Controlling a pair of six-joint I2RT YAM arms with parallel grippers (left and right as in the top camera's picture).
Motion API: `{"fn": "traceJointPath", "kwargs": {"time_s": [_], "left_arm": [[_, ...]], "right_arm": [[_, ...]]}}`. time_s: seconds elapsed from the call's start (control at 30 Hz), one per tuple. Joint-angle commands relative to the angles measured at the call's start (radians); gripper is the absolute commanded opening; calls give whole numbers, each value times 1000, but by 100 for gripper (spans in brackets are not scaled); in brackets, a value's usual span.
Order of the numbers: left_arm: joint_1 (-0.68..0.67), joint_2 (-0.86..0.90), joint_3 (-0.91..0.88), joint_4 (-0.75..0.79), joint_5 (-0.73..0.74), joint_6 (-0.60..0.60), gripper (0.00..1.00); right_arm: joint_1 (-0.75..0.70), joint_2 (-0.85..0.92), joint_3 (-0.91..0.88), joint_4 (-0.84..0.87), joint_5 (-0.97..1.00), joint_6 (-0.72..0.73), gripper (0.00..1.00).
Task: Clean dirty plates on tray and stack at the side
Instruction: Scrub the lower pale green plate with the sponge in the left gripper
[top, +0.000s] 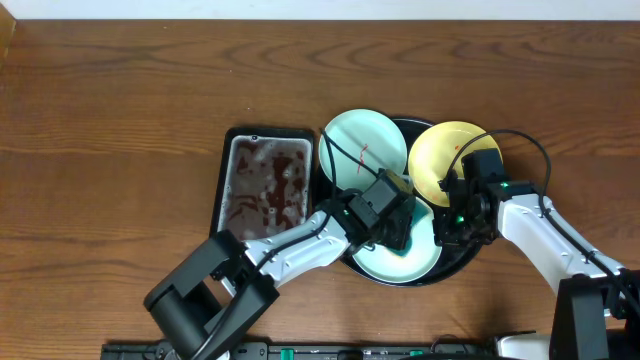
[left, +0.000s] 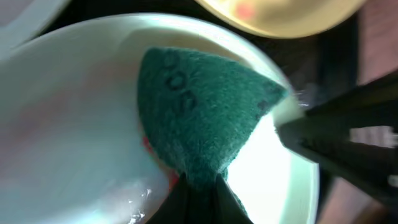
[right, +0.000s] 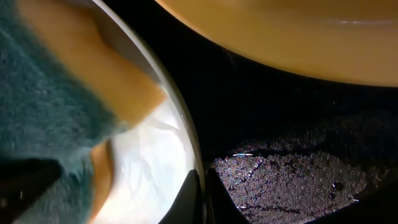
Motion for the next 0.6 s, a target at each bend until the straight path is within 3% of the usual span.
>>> {"fn": "traceJointPath", "kwargs": {"time_s": [0.0,0.1,0.3,0.57], "left_arm": [[18,13,15,-90,-211,-15,8],[49,11,16,-167,-312,1,7],[76,-60,33,-191,-246,69,7],[39,-160,42,-93,-221,24,7]], "right_arm": [[9,3,18,-6,-14,8,1],[9,3,18,-6,-14,7,1],[9,3,18,-5,-14,8,1],[9,3,18,-3,-14,7,1]]}}
